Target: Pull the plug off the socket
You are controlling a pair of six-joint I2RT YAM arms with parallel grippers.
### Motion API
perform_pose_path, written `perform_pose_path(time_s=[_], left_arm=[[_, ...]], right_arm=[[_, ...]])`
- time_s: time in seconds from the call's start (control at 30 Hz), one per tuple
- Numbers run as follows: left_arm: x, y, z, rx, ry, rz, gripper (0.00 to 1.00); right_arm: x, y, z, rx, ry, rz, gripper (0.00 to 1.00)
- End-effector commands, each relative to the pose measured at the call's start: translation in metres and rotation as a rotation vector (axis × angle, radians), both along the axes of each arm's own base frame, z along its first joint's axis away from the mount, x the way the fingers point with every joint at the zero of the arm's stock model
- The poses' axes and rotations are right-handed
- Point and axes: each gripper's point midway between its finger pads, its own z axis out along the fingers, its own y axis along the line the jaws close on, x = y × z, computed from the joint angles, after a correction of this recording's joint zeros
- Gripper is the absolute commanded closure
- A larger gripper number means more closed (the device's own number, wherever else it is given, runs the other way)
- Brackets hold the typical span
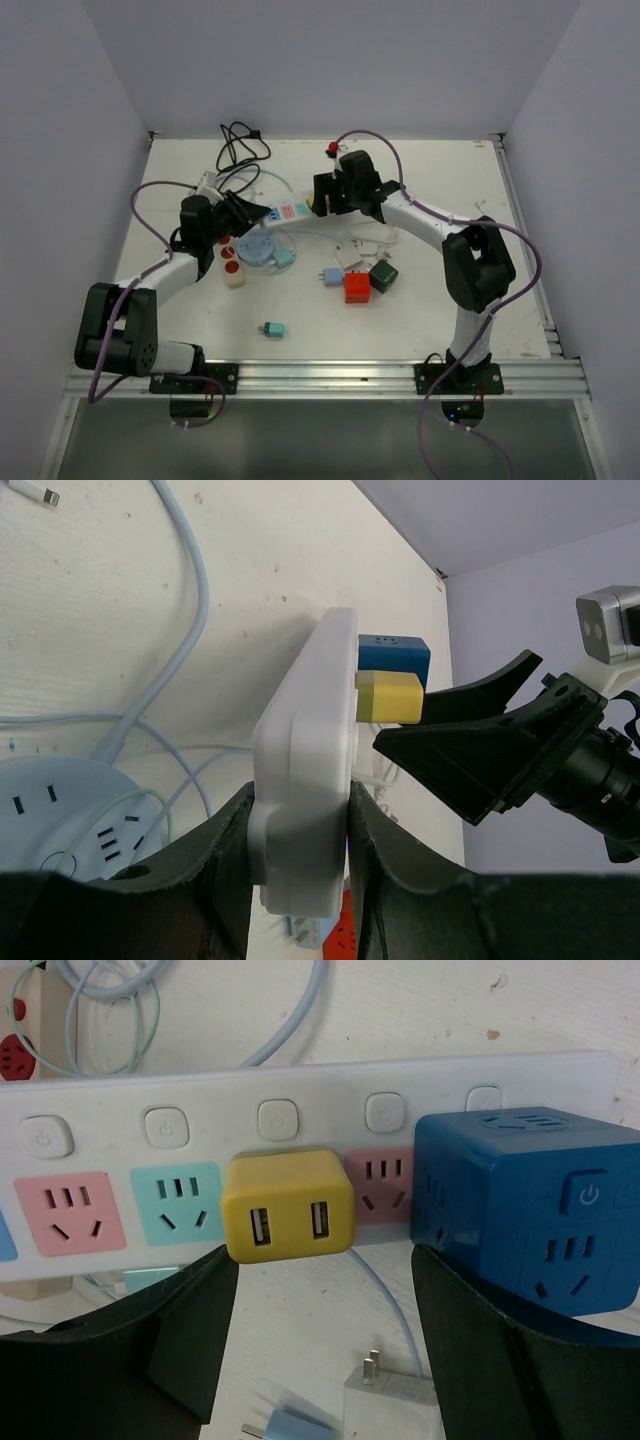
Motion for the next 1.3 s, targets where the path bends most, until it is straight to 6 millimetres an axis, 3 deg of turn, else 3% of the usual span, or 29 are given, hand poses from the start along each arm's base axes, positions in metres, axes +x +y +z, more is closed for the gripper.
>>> perform_pose_path(time_s=[0.0,0.23,0.63,0.67,0.77,0.87,1.1,1.27], left_arm=[[-0.004,0.006,-0.013,0.106,0.018,-0.013,1.0],[-0.005,0.004,-0.014,0.109,0.017,-0.021,1.0],[-0.005,0.001,-0.013,0.115,0.01,-0.035,1.0],[-0.005,0.001,-0.014,0.115,0.012,-0.033,1.0],[-0.006,0.002,-0.016,0.12,0.015,-0.03,1.0],[-0.006,0.006,-0.021,0.144,0.027,-0.018,1.0],[-0.016,0.029,-0.047,0.147,0.09,0.041,1.0],[-0.013,0.034,-0.045,0.154,0.086,0.059,1.0]], right_arm=[[0.016,0.014,0.029,0.06,-0.094,0.024,0.27],[0.02,0.022,0.033,0.107,-0.111,0.024,0.28],[0.022,0.031,0.023,0.137,-0.074,0.033,0.47],[0.022,0.031,0.023,0.134,-0.074,0.031,0.51],[0.023,0.027,0.024,0.126,-0.078,0.017,0.8],[0.023,0.021,0.026,0.147,-0.068,-0.009,0.99],[0.034,-0.013,0.031,0.295,-0.021,-0.071,1.0],[0.033,-0.012,0.032,0.301,-0.019,-0.058,1.0]])
